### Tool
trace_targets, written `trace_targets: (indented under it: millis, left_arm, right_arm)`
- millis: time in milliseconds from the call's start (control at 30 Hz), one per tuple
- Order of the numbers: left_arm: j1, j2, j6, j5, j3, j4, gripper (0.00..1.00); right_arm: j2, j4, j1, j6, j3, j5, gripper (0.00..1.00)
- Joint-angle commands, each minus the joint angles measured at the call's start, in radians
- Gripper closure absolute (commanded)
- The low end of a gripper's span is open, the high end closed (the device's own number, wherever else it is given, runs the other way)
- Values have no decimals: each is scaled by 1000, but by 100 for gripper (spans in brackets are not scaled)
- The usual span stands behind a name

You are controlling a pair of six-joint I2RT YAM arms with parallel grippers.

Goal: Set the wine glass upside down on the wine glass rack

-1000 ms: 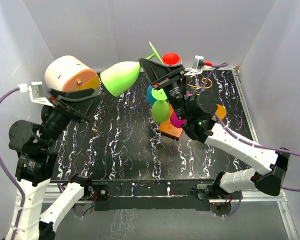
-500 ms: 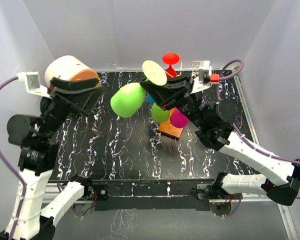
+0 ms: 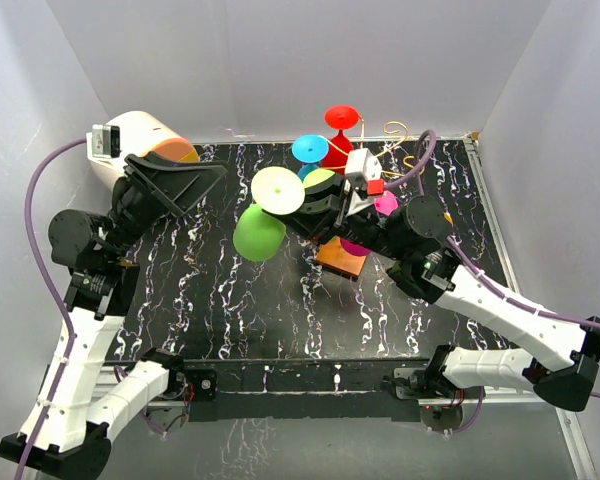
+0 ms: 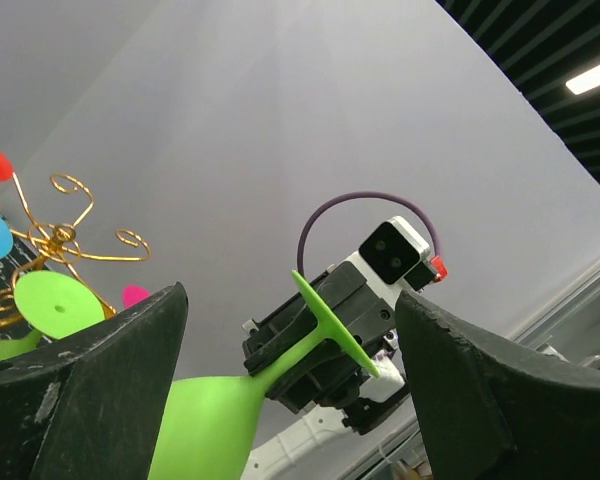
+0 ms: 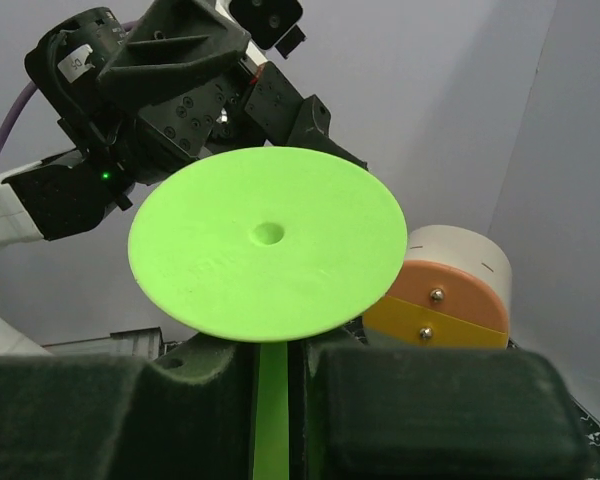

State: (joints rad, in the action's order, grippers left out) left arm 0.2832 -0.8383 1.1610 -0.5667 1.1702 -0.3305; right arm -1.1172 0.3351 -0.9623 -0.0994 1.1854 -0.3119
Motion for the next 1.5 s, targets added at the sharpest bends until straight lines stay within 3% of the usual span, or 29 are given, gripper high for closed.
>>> trace_targets:
  millis: [0, 200, 333, 633, 967, 1167, 1333, 1467]
  left_arm:
    - [-4, 12, 143, -19, -50, -80, 17]
    - [-5, -8, 197, -10, -19, 62, 21]
    - [-5, -27, 230, -23, 29, 210, 29]
    - [-5, -26, 276, -91, 48, 373, 44]
    - [-5, 29, 306, -95, -9, 374, 67]
    - [-5, 23, 229, -88, 23, 464, 71]
    - [-5, 17, 249, -115, 9, 427, 75]
    - [-6, 1, 271, -151, -12, 390, 85]
  right_arm:
    - [-16, 16, -4, 70, 34, -25, 100]
    - [-47, 8, -4, 71, 49, -24, 100]
    - [-52, -12, -3, 92, 52, -7, 100]
    - [-96, -156, -3, 151, 105, 4, 100]
    - [-98, -215, -4, 180, 82, 28, 100]
    - [-126, -232, -4, 180, 109, 15, 100]
    - [-147, -235, -3, 174, 120, 10, 100]
    - [-150, -205, -4, 161, 113, 9, 100]
